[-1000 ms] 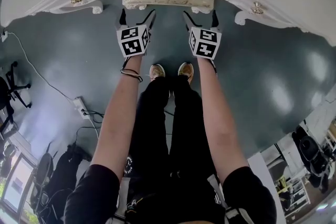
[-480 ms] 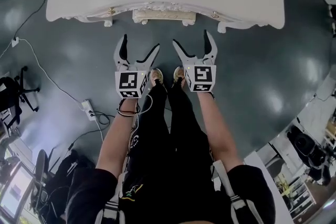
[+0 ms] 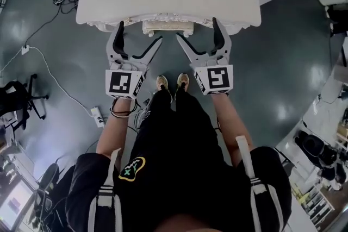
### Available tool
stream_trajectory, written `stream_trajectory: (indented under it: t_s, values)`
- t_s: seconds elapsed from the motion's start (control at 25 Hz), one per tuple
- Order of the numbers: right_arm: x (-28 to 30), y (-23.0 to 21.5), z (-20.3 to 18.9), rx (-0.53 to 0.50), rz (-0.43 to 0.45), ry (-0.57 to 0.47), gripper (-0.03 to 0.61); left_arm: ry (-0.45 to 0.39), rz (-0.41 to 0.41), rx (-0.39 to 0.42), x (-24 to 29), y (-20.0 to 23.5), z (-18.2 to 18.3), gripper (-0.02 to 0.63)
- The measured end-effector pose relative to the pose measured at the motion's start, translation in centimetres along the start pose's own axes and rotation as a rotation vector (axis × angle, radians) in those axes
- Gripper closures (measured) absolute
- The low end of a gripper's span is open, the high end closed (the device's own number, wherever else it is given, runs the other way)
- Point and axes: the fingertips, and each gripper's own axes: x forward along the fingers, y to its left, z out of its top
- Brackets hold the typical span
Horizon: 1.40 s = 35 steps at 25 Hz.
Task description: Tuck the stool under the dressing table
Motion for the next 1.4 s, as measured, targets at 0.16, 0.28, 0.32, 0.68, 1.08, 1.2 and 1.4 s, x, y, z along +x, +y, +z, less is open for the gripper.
stream_trajectory:
  t_s: [0.16, 0.28, 0.32, 0.68, 1.08, 1.2, 1.4]
  values:
    - [-1.6, 1.3, 6.6, -0.047, 0.043, -0.08, 0.097, -0.088, -0.018, 0.044, -1.6, -0.3, 7.0, 0.107]
    - [-1.6, 1.5, 9.3, -0.065, 0.063, -0.123, 0.103, -0.119, -0.023, 0.044, -1.7, -0.5, 9.7, 0.107]
    - [-1.5, 1.6, 9.9, -0.062, 0.068, -0.134, 0.109, -0.126, -0.024, 0.052, -1.8, -0.5, 10.0, 0.109]
    - [-2.0, 2.1, 12.2, -0.085, 0.095, -0.17, 0.246, -0.1, -0.077, 0.087, -2.4, -0.8, 10.5, 0.237]
    - [-1.2, 2.5, 11.8, -0.151, 0.108, -0.143, 0.558, -0.081, -0.177, 0.042, -1.9, -1.1, 10.7, 0.594]
    - [-0.9, 2.6, 11.7, -0.149, 0.114, -0.14, 0.558, -0.083, -0.205, 0.057, -1.6, -1.6, 10.7, 0.594]
    - [-0.3, 2.4, 11.9, -0.141, 0.122, -0.139, 0.558, -0.086, -0.204, 0.063, -1.0, -1.3, 10.9, 0.594]
